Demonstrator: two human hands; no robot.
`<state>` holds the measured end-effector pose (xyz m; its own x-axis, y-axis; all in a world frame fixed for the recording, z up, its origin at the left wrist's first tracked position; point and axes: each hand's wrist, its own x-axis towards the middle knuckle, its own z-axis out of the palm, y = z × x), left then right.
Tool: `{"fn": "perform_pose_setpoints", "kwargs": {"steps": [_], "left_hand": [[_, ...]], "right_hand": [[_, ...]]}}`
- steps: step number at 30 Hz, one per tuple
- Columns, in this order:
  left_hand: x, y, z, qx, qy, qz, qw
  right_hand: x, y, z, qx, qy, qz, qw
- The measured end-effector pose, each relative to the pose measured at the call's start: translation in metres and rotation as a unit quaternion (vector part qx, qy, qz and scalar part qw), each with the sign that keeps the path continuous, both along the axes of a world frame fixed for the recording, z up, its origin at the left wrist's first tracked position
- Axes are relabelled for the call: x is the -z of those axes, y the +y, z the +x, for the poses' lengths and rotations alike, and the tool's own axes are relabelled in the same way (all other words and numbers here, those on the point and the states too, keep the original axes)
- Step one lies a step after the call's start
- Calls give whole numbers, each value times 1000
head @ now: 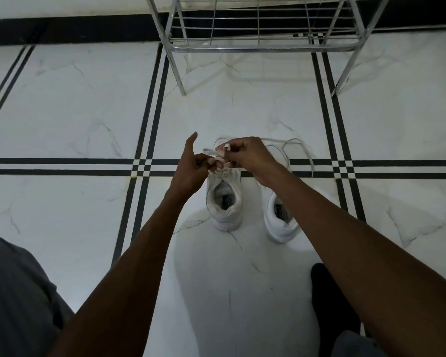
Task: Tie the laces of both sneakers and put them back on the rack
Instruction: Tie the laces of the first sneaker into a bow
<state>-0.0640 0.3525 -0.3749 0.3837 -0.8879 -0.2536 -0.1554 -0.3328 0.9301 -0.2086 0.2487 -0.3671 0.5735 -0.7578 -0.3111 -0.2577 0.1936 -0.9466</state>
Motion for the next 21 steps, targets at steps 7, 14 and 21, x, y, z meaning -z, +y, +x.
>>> {"fn": "perform_pose_setpoints", "kwargs": {"steps": [7,14,21], "left_hand": [[4,-3,2,-15,-1,4,1000],[-2,-1,-5,-10,32,-8,999],[-5,-6,-1,5,81,1,997]], "right_hand": [[-11,-7,1,-121,193,-277,934],[1,2,7,-22,218,-379,899],[7,0,9,61,98,-232,966]]}}
